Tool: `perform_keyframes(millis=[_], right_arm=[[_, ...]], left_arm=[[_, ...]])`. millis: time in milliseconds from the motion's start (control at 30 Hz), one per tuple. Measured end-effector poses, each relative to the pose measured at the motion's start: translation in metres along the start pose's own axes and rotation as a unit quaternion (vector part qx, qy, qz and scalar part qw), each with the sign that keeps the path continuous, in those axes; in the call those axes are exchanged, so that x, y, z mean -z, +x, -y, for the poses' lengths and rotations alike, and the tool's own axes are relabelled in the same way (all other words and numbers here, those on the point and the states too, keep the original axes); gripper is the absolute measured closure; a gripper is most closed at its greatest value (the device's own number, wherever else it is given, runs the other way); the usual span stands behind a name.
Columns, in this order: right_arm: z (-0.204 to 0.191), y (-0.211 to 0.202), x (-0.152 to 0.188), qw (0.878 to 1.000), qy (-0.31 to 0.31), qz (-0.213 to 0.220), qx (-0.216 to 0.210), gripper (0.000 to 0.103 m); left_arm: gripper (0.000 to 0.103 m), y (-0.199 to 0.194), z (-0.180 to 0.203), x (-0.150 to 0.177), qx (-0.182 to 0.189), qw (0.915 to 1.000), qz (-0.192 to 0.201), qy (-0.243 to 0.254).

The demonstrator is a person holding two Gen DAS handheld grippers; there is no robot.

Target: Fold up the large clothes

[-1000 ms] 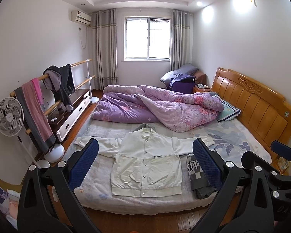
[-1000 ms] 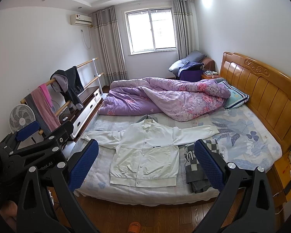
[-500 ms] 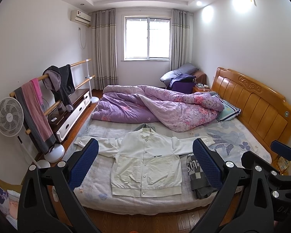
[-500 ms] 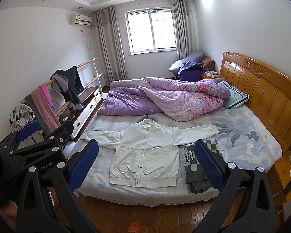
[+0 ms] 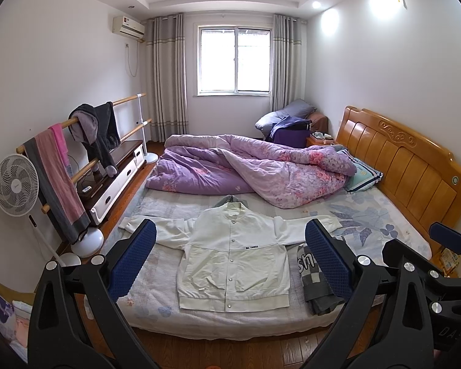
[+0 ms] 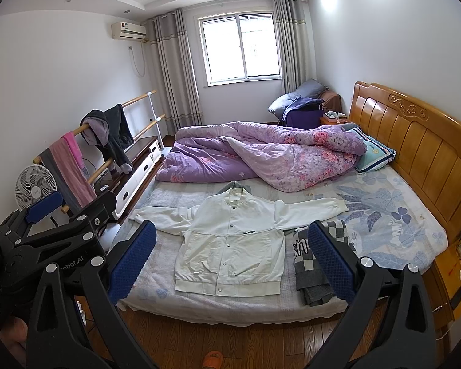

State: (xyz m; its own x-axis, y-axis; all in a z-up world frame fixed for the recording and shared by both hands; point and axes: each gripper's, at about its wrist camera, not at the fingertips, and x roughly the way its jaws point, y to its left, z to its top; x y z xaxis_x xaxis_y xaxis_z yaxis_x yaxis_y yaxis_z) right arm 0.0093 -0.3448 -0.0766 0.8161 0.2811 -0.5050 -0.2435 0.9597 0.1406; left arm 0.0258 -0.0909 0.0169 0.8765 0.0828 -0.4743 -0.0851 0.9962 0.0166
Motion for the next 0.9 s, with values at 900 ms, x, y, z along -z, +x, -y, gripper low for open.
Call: perform_keyframes(millis=[900], right_arm=[[0.0020, 0.0001, -0.0020, 1.000, 0.001, 0.000, -0.001, 0.008]], left_arm=[[0.005, 0.0007, -0.0014, -0.0014, 0.000, 1.0000, 0.000, 0.000]])
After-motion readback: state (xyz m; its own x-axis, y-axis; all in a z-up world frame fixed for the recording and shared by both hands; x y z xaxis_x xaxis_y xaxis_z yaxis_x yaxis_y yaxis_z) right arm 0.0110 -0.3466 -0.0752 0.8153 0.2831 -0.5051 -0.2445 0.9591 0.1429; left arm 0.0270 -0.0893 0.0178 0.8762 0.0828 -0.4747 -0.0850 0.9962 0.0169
